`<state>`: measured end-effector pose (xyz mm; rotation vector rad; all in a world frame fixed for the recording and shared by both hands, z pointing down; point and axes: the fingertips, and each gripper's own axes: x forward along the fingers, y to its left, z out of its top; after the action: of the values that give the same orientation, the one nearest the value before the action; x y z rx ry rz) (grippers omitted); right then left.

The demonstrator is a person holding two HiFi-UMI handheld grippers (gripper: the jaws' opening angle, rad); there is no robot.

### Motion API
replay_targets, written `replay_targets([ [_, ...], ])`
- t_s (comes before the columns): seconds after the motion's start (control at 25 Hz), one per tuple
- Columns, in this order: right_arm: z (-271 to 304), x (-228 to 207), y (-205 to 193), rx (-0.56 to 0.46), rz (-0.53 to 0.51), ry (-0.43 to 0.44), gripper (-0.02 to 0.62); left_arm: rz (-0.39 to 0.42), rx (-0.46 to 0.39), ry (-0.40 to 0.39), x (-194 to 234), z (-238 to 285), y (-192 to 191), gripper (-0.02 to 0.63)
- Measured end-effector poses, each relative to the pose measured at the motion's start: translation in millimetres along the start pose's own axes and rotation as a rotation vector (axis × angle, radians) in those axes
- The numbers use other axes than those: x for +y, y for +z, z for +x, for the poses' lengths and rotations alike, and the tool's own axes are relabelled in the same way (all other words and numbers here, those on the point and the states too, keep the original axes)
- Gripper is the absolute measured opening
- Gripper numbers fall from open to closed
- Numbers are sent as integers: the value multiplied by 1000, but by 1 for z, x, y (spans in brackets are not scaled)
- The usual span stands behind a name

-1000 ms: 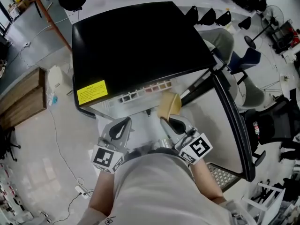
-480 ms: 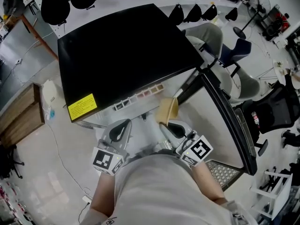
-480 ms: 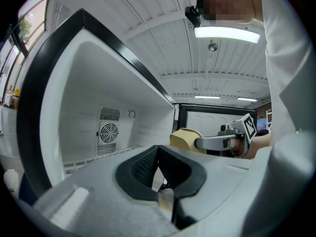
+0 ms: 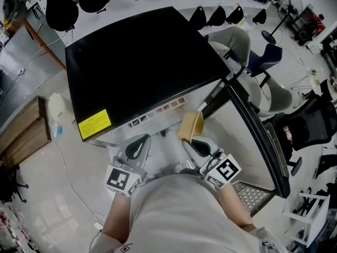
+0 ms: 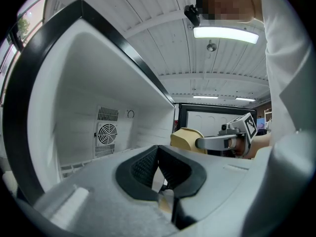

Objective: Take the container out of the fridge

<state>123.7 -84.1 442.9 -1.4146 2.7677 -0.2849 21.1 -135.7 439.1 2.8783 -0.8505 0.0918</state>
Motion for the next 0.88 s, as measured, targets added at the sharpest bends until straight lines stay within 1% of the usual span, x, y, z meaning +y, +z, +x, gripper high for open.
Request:
replay_targets([
  [0.16, 2, -1, -3, 22, -2, -8, 17, 5, 7, 8, 3, -1, 1, 9],
  [0.36, 3, -3, -5, 18, 16, -13, 17, 9, 16, 5, 4, -3, -5, 9],
  [0.88, 3, 0, -11, 27, 11, -12, 17, 8, 25, 25, 4, -8, -6, 9],
])
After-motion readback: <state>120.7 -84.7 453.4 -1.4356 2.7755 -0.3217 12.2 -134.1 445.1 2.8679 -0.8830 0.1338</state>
